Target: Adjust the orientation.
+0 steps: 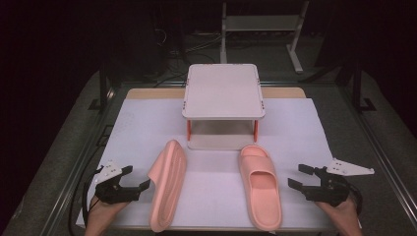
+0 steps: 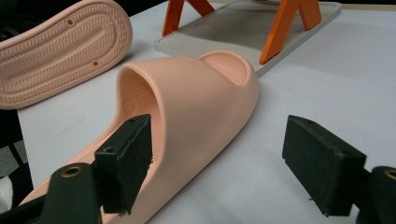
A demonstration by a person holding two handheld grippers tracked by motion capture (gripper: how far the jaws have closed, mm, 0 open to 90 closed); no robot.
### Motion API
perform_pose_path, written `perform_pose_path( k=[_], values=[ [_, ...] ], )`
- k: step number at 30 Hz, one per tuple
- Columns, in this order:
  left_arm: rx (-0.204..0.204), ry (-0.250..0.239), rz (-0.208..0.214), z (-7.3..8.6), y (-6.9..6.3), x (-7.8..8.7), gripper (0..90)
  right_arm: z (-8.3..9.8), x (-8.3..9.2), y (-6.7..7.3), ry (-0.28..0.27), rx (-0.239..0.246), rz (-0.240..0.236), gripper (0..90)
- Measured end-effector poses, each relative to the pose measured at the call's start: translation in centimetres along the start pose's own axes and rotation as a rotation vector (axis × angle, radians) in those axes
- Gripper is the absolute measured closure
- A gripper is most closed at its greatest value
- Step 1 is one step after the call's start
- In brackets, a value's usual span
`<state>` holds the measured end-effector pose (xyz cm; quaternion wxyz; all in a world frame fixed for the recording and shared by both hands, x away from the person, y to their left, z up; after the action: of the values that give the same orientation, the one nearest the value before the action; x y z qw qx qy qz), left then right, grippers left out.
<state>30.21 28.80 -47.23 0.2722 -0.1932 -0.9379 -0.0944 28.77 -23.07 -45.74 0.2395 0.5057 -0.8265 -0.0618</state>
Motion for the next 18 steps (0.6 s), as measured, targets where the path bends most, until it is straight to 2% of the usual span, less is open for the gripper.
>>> perform_pose_path(
  k=[10, 18],
  values=[
    [-0.028, 0.013, 0.049, -0.3, -1.1, -0.8, 21.7, 0.0, -0.2, 0.2, 0.007, 0.008, -0.002, 23.6],
    [-0.019, 0.013, 0.053, -0.7, -1.8, -1.6, 20.6, 0.1, -0.6, 0.3, 0.023, 0.010, -0.014, 23.6]
  ],
)
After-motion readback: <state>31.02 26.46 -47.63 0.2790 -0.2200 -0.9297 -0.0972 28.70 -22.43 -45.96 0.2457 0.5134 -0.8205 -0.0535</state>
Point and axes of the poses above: each handheld gripper's, and its own axes: x roughly backward along the jaws, z roughly out of its underside, y roughly to its left, the point moved 7 cm from there along -x, roughly forward along the jaws, and after that the axes turned 15 degrees about -z, right-handed, at the moved point
